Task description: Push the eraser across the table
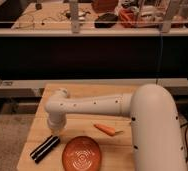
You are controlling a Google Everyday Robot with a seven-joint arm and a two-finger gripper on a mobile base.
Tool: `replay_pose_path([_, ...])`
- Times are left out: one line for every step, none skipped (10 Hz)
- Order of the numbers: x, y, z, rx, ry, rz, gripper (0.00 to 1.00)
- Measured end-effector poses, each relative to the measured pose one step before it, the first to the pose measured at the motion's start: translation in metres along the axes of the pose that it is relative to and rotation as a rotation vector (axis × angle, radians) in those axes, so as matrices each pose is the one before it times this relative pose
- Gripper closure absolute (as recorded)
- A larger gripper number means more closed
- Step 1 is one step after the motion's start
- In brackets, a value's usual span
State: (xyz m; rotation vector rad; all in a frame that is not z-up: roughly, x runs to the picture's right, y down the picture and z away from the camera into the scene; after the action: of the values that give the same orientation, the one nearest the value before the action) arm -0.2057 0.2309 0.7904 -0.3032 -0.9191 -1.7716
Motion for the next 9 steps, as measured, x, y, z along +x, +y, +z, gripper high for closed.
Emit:
replay_pose_path([0.0001,0.00055,0.00047,-0.00594,0.00331,-0.00746,1.0])
replay_pose_path([-0.00019,0.00379,0.00067,-0.00699,0.00552,-0.00771,1.0])
replay_pose_path([0.0002,0.00447,0.00046,-0.00287,0.00698,-0.0051,1.0])
replay_pose_path([0.0006,0.00291,-0.00013,-0.00131,0.0047,-0.00294,1.0])
replay_pose_path([-0.00044,0.00562,0.00212,0.00248,0.00153,-0.00314,1.0])
replay_pose_path([0.00002,0.00537,0.00177,0.00732,0.00175,-0.00457,1.0])
replay_pose_path([-0.00038,0.00287,0.00206,0.00481,-0.00157,-0.00461,1.0])
replay_pose_path([-0.0005,0.0002,0.00425,0.00671,-0.00595,-0.01043,1.0])
replay_pose_path([-0.00057,-0.00178,0.00498,0.00681,-0.00801,-0.01154,1.0])
